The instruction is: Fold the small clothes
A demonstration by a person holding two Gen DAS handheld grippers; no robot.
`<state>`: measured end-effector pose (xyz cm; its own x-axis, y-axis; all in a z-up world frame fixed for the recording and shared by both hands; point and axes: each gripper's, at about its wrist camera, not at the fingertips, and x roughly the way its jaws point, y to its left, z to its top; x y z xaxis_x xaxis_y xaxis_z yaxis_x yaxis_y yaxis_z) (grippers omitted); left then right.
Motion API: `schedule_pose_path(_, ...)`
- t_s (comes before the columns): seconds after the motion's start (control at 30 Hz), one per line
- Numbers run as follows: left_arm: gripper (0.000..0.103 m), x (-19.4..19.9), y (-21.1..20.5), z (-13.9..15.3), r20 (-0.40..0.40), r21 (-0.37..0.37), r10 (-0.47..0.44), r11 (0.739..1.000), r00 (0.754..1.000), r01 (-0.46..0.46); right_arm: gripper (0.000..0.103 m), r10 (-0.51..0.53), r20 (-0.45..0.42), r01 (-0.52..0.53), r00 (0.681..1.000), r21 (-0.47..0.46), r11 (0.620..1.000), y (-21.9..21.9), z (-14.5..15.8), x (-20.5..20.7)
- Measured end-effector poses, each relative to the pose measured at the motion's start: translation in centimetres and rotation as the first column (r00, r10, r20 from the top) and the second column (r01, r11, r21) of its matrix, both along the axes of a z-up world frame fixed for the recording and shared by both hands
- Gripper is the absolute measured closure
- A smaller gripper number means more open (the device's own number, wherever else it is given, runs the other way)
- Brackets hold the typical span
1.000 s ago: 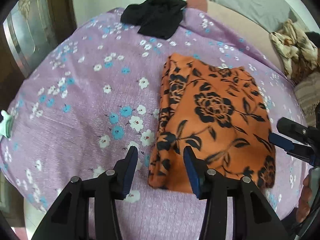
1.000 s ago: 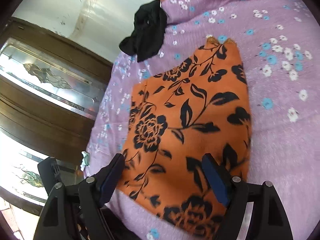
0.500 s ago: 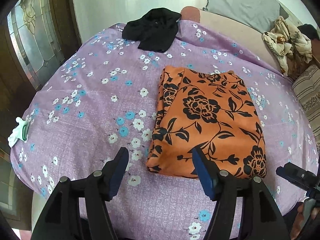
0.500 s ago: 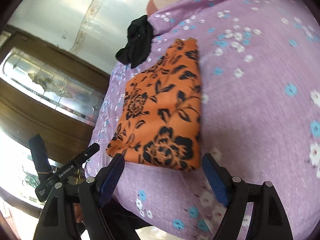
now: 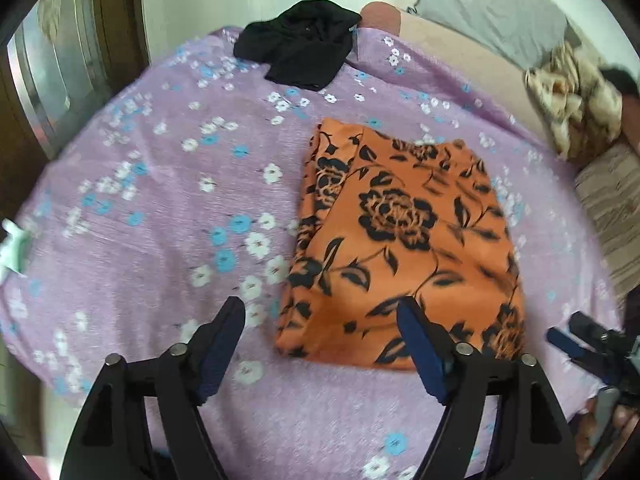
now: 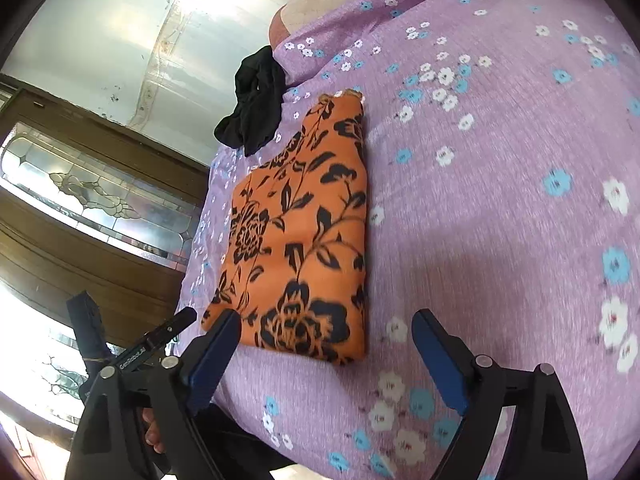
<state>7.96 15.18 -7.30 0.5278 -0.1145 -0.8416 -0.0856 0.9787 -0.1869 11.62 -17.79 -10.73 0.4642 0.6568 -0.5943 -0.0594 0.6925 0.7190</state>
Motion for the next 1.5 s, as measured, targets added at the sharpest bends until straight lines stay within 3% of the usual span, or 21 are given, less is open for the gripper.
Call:
schedule_pose_path(0.13,0.024,2.9,0.8,-1.0,-0.024,-0.062,0.002,0.998,1.0,-0.004,0.013,0.017,-0.03,-0.016,0.999,0.029,0.999,0.6,-0.5,3.8)
schedule_pose_path(0.27,0.024,6.0,0.7,-2.4,-0.053,-0.072,-0.025,0.997,0.998,0.021,0.013,0.048,-0.063,-0.048,0.997,0.001,0.999,2.2,-1.8,7.8)
schedule_pose_path(0.5,0.023,8.7,0.2,-5.6,-0.119,-0.103,-0.051,0.994,0.992,0.038,0.014,0.079,-0.078,-0.08,0.994,-0.006,0.997,4.8,-3.7,10.9)
schedule_pose_path(0.53,0.022,8.8,0.3,-5.8,-0.12,-0.119,-0.044,0.992,0.992,0.029,0.017,0.084,-0.075,-0.086,0.994,-0.025,0.996,5.3,-3.7,11.0)
schedule_pose_path(0.57,0.022,8.8,0.5,-6.0,-0.124,-0.141,-0.039,0.99,0.992,0.021,0.032,0.086,-0.071,-0.088,0.994,-0.03,0.996,5.5,-3.8,11.1)
schedule_pose_path(0.63,0.023,8.9,0.7,-6.3,-0.125,-0.17,-0.036,0.985,0.992,0.015,0.052,0.092,-0.086,-0.097,0.992,-0.05,0.994,6.1,-4.1,11.4)
schedule_pose_path(0.7,0.026,9.1,0.8,-6.5,-0.131,-0.181,-0.039,0.983,0.991,0.014,0.055,0.099,-0.098,-0.105,0.99,-0.056,0.993,6.4,-4.3,11.6)
schedule_pose_path(0.77,0.052,9.2,0.7,-6.5,-0.132,-0.237,-0.065,0.971,0.989,0.032,0.06,0.108,-0.095,-0.115,0.99,-0.072,0.991,6.5,-4.1,11.7)
schedule_pose_path(0.83,0.06,9.3,0.5,-6.3,-0.14,-0.248,-0.061,0.969,0.988,0.024,0.064,0.122,-0.068,-0.128,0.99,-0.101,0.987,6.8,-3.1,11.5)
schedule_pose_path(0.97,0.076,8.7,-0.3,-5.1,-0.103,-0.211,-0.061,0.977,0.993,0.038,0.068,0.15,-0.024,-0.152,0.988,-0.121,0.981,7.2,-0.8,11.2)
schedule_pose_path(1.03,0.078,8.2,-0.5,-4.1,-0.082,-0.201,-0.056,0.979,0.995,0.038,0.069,0.181,0.019,-0.176,0.983,-0.143,0.974,7.6,1.3,10.9)
schedule_pose_path(1.3,0.079,6.7,-3.1,3.3,0.077,-0.242,-0.065,0.967,0.995,0.082,0.069,0.216,0.178,-0.187,0.96,-0.165,0.968,4.7,9.5,9.4)
schedule_pose_path(1.5,0.079,7.2,-7.5,7.3,0.17,-0.217,-0.111,0.965,0.979,0.147,0.07,0.157,0.233,-0.126,0.96,-0.141,0.982,-0.6,12.5,9.6)
